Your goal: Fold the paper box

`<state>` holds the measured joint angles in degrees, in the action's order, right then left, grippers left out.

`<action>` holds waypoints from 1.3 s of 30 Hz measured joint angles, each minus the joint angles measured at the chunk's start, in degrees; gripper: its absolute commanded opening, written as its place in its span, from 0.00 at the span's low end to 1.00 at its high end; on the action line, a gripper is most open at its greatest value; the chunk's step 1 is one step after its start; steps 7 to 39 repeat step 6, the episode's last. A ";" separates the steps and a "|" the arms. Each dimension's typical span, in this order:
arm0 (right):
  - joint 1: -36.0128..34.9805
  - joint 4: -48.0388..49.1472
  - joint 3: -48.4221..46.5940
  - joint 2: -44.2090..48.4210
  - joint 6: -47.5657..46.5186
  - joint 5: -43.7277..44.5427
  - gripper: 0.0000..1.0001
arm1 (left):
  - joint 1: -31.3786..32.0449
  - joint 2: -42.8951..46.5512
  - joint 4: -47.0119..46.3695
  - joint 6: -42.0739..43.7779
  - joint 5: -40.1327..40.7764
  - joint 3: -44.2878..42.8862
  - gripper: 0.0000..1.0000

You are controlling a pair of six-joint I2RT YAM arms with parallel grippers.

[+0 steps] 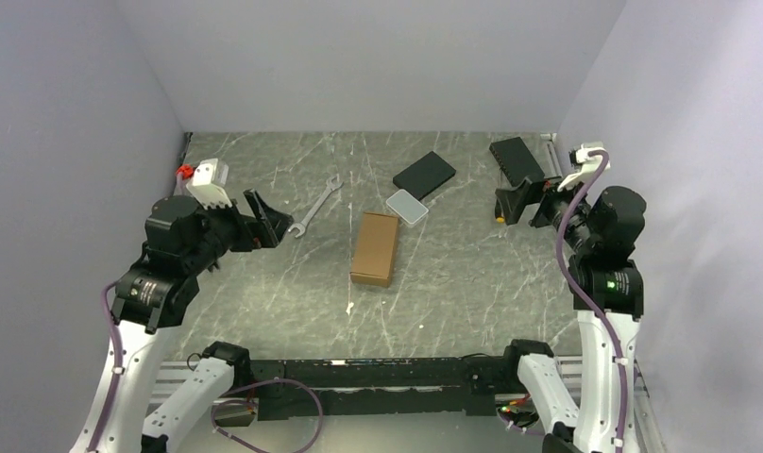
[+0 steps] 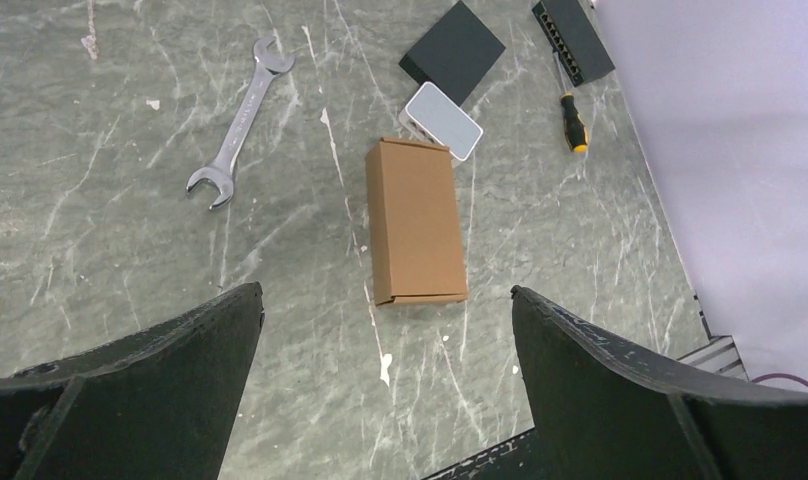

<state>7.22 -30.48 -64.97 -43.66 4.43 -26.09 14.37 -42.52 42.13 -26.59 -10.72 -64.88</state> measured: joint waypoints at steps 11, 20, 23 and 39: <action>0.07 -1.22 0.00 1.16 0.96 1.11 1.00 | 0.00 1.11 1.60 0.63 -1.05 -0.13 1.00; 0.07 -1.22 0.00 1.16 0.96 1.11 1.00 | 0.00 1.11 1.60 0.63 -1.05 -0.13 1.00; 0.07 -1.22 0.00 1.16 0.96 1.11 1.00 | 0.00 1.11 1.60 0.63 -1.05 -0.13 1.00; 0.07 -1.22 0.00 1.16 0.96 1.11 1.00 | 0.00 1.11 1.60 0.63 -1.05 -0.13 1.00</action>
